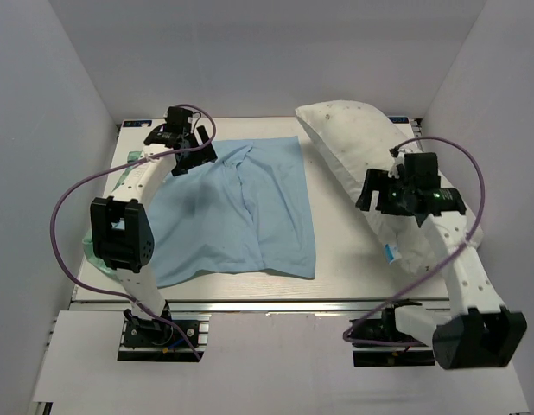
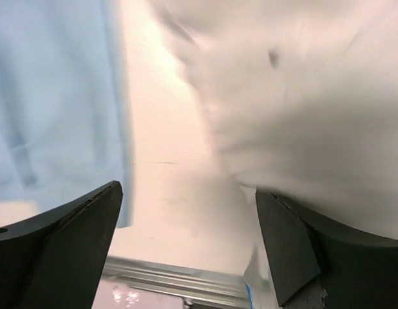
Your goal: Put the pillow into the pillowcase
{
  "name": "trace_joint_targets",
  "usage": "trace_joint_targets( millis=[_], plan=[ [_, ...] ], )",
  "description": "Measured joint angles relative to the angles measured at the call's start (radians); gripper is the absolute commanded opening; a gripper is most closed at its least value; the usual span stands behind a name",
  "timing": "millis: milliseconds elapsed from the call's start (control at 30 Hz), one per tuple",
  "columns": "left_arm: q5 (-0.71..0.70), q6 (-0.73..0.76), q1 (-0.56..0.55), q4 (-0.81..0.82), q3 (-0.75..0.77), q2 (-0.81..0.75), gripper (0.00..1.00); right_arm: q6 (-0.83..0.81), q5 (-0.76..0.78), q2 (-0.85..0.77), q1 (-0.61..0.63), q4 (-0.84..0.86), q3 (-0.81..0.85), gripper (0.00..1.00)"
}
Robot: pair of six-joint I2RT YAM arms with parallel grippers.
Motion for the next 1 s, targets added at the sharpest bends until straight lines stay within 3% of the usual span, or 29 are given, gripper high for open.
trace_joint_targets(
  millis=[167, 300, 467, 667, 767, 867, 967, 1000],
  plan=[
    [0.001, 0.004, 0.000, -0.012, 0.036, 0.005, 0.98, -0.024, -0.223, -0.111, 0.014, 0.077, 0.114, 0.89],
    [0.001, 0.004, 0.000, -0.017, 0.060, 0.019, 0.98, 0.032, -0.219, -0.029, 0.016, 0.162, 0.232, 0.89],
    [0.006, 0.004, 0.000, -0.021, 0.066, 0.053, 0.98, 0.160, -0.023, 0.323, 0.016, 0.193, 0.529, 0.89],
    [0.016, 0.004, 0.000, -0.042, 0.078, 0.096, 0.98, 0.310, 0.145, 0.898, 0.050, 0.090, 1.052, 0.89],
    [0.017, 0.004, 0.000, -0.056, 0.104, 0.119, 0.98, 0.365, 0.208, 1.065, 0.095, 0.026, 1.154, 0.89],
    [0.018, 0.004, 0.000, -0.066, 0.110, 0.124, 0.98, 0.397, 0.254, 1.142, 0.130, 0.003, 1.152, 0.89],
    [0.029, 0.004, 0.000, -0.071, 0.110, 0.124, 0.98, 0.401, 0.279, 1.156, 0.146, 0.010, 1.143, 0.72],
    [0.036, 0.003, 0.000, -0.071, 0.110, 0.124, 0.98, 0.397, 0.283, 1.156, 0.146, 0.016, 1.138, 0.49]
  ],
)
